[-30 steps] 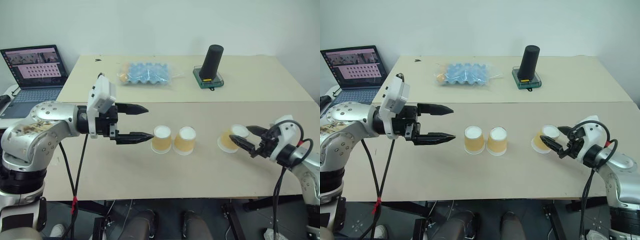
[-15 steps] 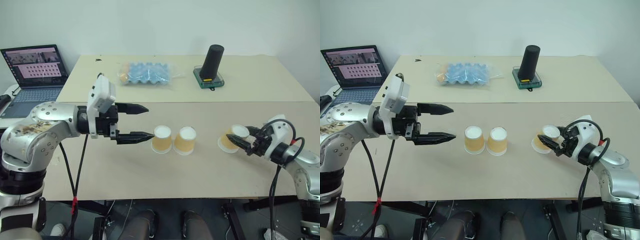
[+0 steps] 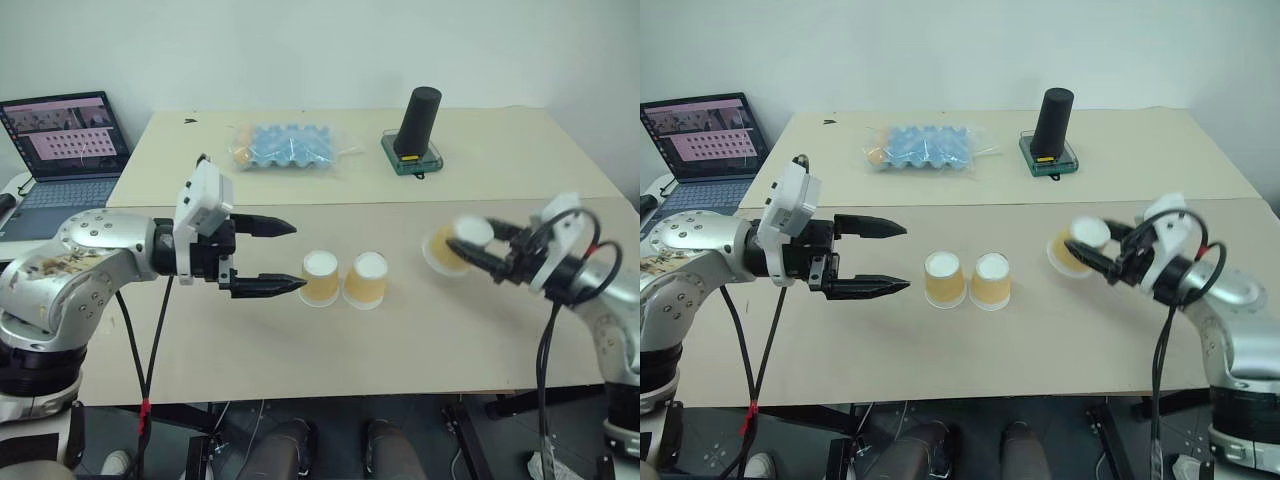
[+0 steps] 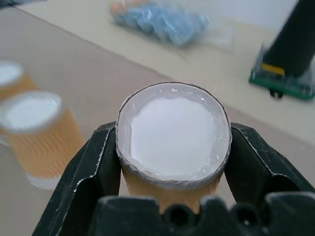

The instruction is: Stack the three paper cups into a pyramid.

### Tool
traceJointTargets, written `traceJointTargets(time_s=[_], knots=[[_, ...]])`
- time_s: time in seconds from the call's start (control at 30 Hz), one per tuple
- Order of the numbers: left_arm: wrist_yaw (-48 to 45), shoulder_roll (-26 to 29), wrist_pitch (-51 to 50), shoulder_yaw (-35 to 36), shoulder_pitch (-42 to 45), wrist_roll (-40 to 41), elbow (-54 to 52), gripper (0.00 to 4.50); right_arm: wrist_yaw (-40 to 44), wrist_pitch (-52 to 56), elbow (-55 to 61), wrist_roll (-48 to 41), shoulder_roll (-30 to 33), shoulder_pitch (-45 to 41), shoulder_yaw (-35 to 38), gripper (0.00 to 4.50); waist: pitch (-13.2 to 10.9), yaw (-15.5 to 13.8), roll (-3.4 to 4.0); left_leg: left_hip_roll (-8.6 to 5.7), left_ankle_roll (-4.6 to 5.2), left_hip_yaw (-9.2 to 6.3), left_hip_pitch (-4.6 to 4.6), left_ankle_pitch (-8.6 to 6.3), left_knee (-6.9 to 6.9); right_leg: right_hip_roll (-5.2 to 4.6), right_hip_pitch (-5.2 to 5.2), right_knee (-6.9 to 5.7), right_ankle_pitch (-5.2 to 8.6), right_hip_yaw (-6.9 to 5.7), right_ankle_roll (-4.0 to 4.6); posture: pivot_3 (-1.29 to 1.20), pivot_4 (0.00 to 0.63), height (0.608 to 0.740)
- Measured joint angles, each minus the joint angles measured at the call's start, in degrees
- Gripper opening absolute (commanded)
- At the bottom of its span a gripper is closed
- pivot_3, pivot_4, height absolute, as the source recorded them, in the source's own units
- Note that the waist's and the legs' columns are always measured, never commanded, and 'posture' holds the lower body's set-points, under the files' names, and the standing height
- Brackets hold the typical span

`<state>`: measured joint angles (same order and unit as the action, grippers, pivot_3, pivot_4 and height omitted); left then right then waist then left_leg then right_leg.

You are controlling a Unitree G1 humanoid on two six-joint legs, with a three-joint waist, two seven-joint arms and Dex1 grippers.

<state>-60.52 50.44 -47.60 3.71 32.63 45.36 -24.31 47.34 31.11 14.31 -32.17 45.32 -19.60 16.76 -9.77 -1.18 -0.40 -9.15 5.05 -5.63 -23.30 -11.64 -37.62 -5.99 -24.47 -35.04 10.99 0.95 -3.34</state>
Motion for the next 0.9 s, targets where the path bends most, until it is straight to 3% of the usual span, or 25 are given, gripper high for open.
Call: traceJointTargets(time_s=[0.33,0.57,0.9], knots=[[1.46,1.88,-1.16,2.37,-4.05,1.9,-2.5,4.5,10.8,5.44,2.31,-9.62,3.69,-15.31,-5.94,2.67,-0.09,0.5,-0.02,0.0,0.01,0.0,-0.05,0.0,0.03,-0.12,-0.05,0.03,0.0,0.0,0.01,0.0,0.15,0.74],[4.86,1.98,-1.57,4.34,-6.37,4.16,-5.77,4.5,17.48,2.97,-5.73,-2.71,-2.05,-20.98,-20.14,2.67,-0.1,0.58,-0.01,-0.01,-0.04,0.02,-0.22,0.03,0.02,-0.07,-0.3,-0.04,-0.01,0.02,0.03,0.0,0.15,0.74],[7.52,2.28,-2.85,5.74,-7.88,6.42,-7.19,4.5,21.27,-0.58,-11.34,2.93,-5.88,-24.1,-25.02,2.67,-0.1,0.54,-0.01,-0.03,-0.21,0.01,-0.35,0.13,0.03,-0.02,-0.51,-0.13,-0.03,0.03,0.06,0.0,0.15,0.74]])
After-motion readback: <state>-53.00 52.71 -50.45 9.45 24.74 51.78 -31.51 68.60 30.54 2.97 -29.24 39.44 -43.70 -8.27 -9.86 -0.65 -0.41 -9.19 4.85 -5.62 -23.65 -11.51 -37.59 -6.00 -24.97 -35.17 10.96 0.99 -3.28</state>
